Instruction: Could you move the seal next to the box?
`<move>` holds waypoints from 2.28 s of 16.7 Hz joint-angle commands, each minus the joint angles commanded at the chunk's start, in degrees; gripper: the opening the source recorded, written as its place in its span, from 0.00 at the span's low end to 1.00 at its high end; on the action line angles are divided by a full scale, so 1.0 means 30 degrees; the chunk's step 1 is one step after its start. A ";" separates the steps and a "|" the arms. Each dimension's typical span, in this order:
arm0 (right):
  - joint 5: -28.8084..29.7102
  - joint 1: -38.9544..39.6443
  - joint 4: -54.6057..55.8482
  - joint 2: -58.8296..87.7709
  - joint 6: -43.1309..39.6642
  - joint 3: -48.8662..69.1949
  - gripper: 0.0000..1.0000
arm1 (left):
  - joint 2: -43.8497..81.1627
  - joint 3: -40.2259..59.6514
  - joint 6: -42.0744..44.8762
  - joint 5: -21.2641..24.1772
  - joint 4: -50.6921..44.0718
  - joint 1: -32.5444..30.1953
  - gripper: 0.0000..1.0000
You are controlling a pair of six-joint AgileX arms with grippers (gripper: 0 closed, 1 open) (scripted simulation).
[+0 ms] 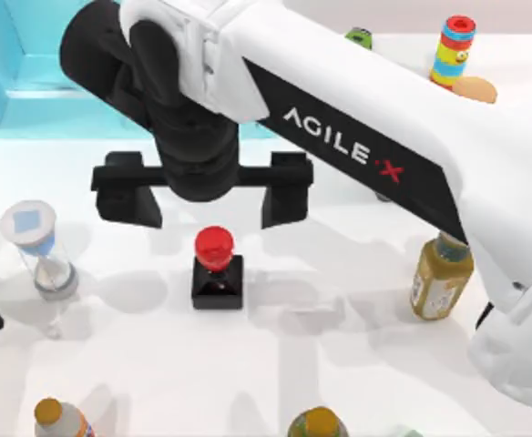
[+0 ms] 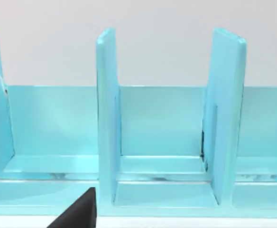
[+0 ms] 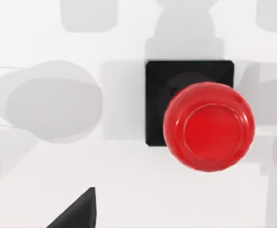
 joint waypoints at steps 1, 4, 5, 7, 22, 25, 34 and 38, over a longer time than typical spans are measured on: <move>0.0003 0.0002 0.0052 -0.0003 -0.0012 -0.0053 1.00 | 0.0000 0.0000 0.0000 0.0000 0.0000 0.0000 1.00; 0.0005 -0.0077 0.1327 -0.0039 -0.0153 -0.1329 1.00 | 0.0000 0.0000 0.0000 0.0000 0.0000 0.0000 1.00; -0.0005 -0.0140 0.2124 -0.0059 -0.0210 -0.2126 1.00 | 0.0000 0.0000 0.0000 0.0000 0.0000 0.0000 1.00; -0.0020 -0.0264 0.3826 -0.0079 -0.0336 -0.3827 1.00 | 0.0000 0.0000 0.0000 0.0000 0.0000 0.0000 1.00; -0.0045 -0.0497 0.7550 -0.0012 -0.0569 -0.7446 0.55 | 0.0000 0.0000 0.0000 0.0000 0.0000 0.0000 1.00; -0.0045 -0.0497 0.7550 -0.0012 -0.0569 -0.7446 0.32 | 0.0000 0.0000 0.0000 0.0000 0.0000 0.0000 1.00; -0.0045 -0.0497 0.7550 -0.0012 -0.0569 -0.7446 0.00 | 0.0000 0.0000 0.0000 0.0000 0.0000 0.0000 1.00; -0.0046 -0.0430 0.7546 -0.0033 -0.0550 -0.7464 0.00 | 0.0000 0.0000 0.0000 0.0000 0.0000 0.0000 1.00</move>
